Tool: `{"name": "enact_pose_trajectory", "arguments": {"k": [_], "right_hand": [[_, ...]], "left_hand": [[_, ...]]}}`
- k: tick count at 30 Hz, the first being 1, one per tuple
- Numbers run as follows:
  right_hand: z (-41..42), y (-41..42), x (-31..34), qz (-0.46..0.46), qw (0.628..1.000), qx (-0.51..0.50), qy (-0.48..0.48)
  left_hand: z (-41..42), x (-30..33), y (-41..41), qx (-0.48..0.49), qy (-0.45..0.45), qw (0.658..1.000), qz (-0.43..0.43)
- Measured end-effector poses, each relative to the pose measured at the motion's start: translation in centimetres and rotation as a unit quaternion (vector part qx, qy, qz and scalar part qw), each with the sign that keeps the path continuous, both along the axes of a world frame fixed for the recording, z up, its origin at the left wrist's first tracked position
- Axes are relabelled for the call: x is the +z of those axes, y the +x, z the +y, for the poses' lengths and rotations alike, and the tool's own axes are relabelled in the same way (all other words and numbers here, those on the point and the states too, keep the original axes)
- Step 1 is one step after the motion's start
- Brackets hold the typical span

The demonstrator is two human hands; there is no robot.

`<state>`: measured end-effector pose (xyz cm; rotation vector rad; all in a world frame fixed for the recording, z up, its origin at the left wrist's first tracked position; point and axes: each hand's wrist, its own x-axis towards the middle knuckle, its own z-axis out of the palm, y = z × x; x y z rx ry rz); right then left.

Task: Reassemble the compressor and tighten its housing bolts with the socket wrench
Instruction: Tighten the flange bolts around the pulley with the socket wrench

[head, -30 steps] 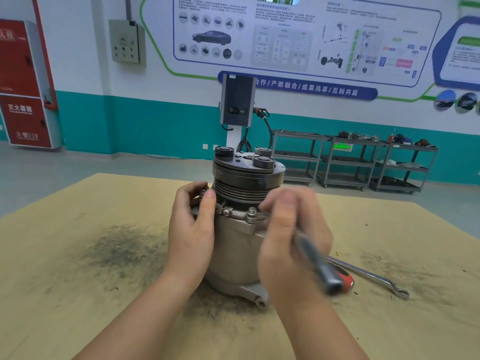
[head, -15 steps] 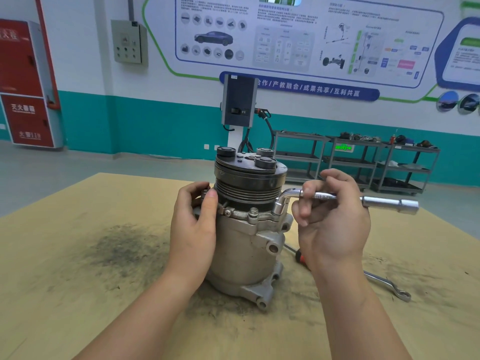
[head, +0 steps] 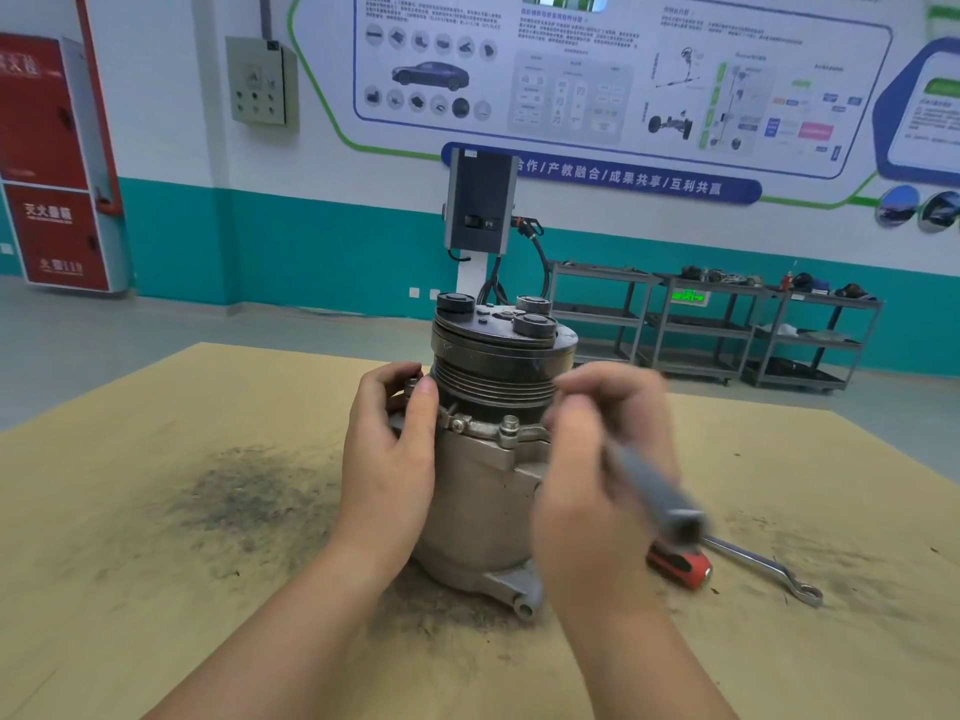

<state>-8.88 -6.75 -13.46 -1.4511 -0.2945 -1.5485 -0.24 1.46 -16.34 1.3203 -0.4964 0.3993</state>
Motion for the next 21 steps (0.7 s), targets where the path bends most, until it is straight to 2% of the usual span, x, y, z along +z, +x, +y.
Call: {"name": "enact_pose_trajectory", "arguments": {"k": [4, 9, 11, 14, 17, 21], "right_hand": [[0.9, 0.7, -0.6, 0.055, 0.988, -0.068, -0.123], [-0.6, 0.3, 0.4, 0.049, 0.972, -0.103, -0.207], [-1.0, -0.1, 1.0, 0.028, 0.985, -0.072, -0.154], [-1.3, -0.8, 1.8, -0.016, 0.999, 0.045, 0.026], [-2.1, -1.1, 2.3, -0.019, 0.975, 0.128, 0.183], [-3.1, -0.7, 2.3, 0.011, 0.941, 0.199, 0.274]], "left_hand": [[0.2, -0.1, -0.2, -0.044, -0.02, 0.999, 0.009], [0.1, -0.1, -0.2, -0.016, -0.01, 1.0, -0.009], [0.1, -0.1, 0.0, -0.001, 0.003, 1.0, -0.012], [0.0, 0.0, 0.0, 0.002, 0.009, 1.0, -0.008], [0.1, -0.1, 0.0, 0.003, 0.015, 1.0, -0.011], [0.1, 0.0, -0.1, 0.007, 0.017, 1.0, -0.012]]}}
